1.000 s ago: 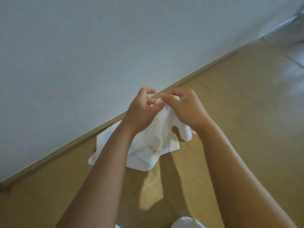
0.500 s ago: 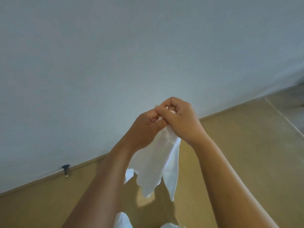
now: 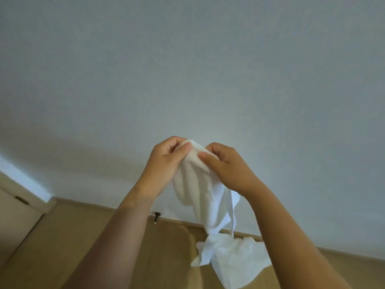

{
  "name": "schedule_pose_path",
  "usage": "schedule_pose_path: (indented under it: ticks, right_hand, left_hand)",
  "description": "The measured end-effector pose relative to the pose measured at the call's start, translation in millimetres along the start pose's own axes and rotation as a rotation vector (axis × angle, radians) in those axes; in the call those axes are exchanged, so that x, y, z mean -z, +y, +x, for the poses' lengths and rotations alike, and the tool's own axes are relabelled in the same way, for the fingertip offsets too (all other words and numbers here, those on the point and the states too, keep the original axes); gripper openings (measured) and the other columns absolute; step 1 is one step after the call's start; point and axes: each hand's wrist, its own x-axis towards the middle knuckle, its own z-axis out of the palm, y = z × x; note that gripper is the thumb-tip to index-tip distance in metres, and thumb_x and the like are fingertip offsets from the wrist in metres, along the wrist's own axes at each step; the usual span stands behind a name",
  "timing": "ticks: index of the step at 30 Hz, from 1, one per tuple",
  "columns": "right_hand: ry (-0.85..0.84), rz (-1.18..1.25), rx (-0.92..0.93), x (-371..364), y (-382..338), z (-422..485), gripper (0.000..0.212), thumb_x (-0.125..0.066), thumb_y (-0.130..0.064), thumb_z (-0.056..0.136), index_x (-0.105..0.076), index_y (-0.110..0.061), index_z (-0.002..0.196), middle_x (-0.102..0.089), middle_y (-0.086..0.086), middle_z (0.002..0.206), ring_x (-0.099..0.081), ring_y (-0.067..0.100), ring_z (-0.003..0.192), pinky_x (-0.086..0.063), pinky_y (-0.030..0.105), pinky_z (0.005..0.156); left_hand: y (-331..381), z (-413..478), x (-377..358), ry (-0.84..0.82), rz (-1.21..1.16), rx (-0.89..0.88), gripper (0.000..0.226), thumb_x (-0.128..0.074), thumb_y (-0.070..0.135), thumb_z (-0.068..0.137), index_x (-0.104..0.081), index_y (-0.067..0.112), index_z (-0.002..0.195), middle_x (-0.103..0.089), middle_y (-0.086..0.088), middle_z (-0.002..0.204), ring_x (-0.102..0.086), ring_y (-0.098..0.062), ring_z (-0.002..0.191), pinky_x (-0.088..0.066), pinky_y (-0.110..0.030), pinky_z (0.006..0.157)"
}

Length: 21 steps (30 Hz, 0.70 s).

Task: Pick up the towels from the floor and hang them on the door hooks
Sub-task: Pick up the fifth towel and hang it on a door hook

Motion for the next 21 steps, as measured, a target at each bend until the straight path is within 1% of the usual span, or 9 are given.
schedule_pose_path:
  ticks: [4,7,9,10,12,14,15,18,21]
  right_hand:
    - [-0.087,0.014,0.123,-41,-65,24,0.026,-0.056,-0.028,0.091,-0.058,-0.011,0.071,-0.051,-0.005,0.066,-0.045,0.002,0.059,-0.036,0.014,0.055]
    - [-0.118,0.091,0.193,-80,-112,41,0.028,-0.057,-0.025,0.091,-0.061,0.0,0.078,-0.054,0.001,0.07,-0.048,0.008,0.064,-0.039,0.021,0.06]
    - [-0.172,0.132,0.241,-111,-141,52,0.028,-0.057,-0.021,0.091,-0.061,0.002,0.078,-0.054,0.003,0.07,-0.049,0.009,0.064,-0.04,0.019,0.059]
    - [-0.204,0.151,0.263,-127,-155,57,0.027,-0.056,-0.02,0.092,-0.061,0.002,0.078,-0.054,0.004,0.069,-0.049,0.008,0.063,-0.04,0.017,0.058]
    - [-0.271,0.187,0.295,-160,-182,67,0.025,-0.056,-0.019,0.092,-0.062,0.002,0.079,-0.055,0.005,0.071,-0.05,0.009,0.064,-0.041,0.018,0.058]
    - [-0.326,0.196,0.311,-193,-206,78,0.022,-0.057,-0.019,0.091,-0.062,-0.001,0.08,-0.057,0.005,0.072,-0.052,0.011,0.066,-0.043,0.022,0.06]
    - [-0.351,0.19,0.316,-209,-217,84,0.02,-0.058,-0.02,0.09,-0.063,-0.003,0.081,-0.058,0.004,0.074,-0.053,0.011,0.067,-0.044,0.022,0.061]
    - [-0.441,0.192,0.324,-264,-246,98,0.016,-0.06,-0.021,0.089,-0.065,-0.006,0.088,-0.063,0.004,0.082,-0.058,0.011,0.072,-0.047,0.022,0.064]
    - [-0.554,0.224,0.341,-327,-270,103,0.015,-0.057,-0.025,0.091,-0.065,-0.012,0.091,-0.064,-0.002,0.083,-0.06,0.005,0.07,-0.048,0.014,0.064]
  left_hand:
    - [23,-16,78,0.165,0.167,-0.056,0.018,-0.056,0.021,0.091,-0.058,0.024,0.073,-0.055,0.011,0.068,-0.051,-0.002,0.065,-0.04,-0.017,0.062]
    - [36,-29,126,0.25,0.423,-0.094,0.008,-0.061,0.028,0.086,-0.056,0.027,0.092,-0.05,0.009,0.094,-0.051,-0.005,0.086,-0.037,-0.011,0.074]
    - [41,-36,154,0.247,0.503,-0.099,0.035,-0.066,0.033,0.082,-0.052,0.026,0.114,-0.046,0.01,0.111,-0.049,-0.004,0.102,-0.036,-0.013,0.084]
    - [44,-40,169,0.237,0.497,-0.085,0.04,-0.068,0.034,0.08,-0.051,0.027,0.116,-0.048,0.011,0.113,-0.05,-0.004,0.104,-0.038,-0.017,0.085]
    - [47,-48,204,0.233,0.437,-0.047,0.034,-0.067,0.038,0.079,-0.053,0.028,0.109,-0.059,0.011,0.105,-0.057,-0.005,0.097,-0.045,-0.02,0.08]
    - [47,-55,246,0.301,0.389,-0.034,0.029,-0.061,0.04,0.079,-0.057,0.015,0.092,-0.062,0.005,0.083,-0.057,-0.009,0.075,-0.045,-0.024,0.066]
    - [46,-58,269,0.357,0.368,-0.037,0.031,-0.059,0.036,0.083,-0.055,0.005,0.084,-0.055,0.001,0.073,-0.05,-0.012,0.065,-0.04,-0.025,0.06]
    - [47,-74,333,0.509,0.342,-0.038,0.031,-0.055,0.017,0.091,-0.047,-0.009,0.078,-0.042,-0.008,0.07,-0.039,-0.016,0.064,-0.031,-0.029,0.057]
    - [43,-95,387,0.633,0.311,-0.023,0.025,-0.053,0.018,0.093,-0.05,-0.004,0.08,-0.045,-0.009,0.073,-0.043,-0.017,0.067,-0.034,-0.03,0.062]
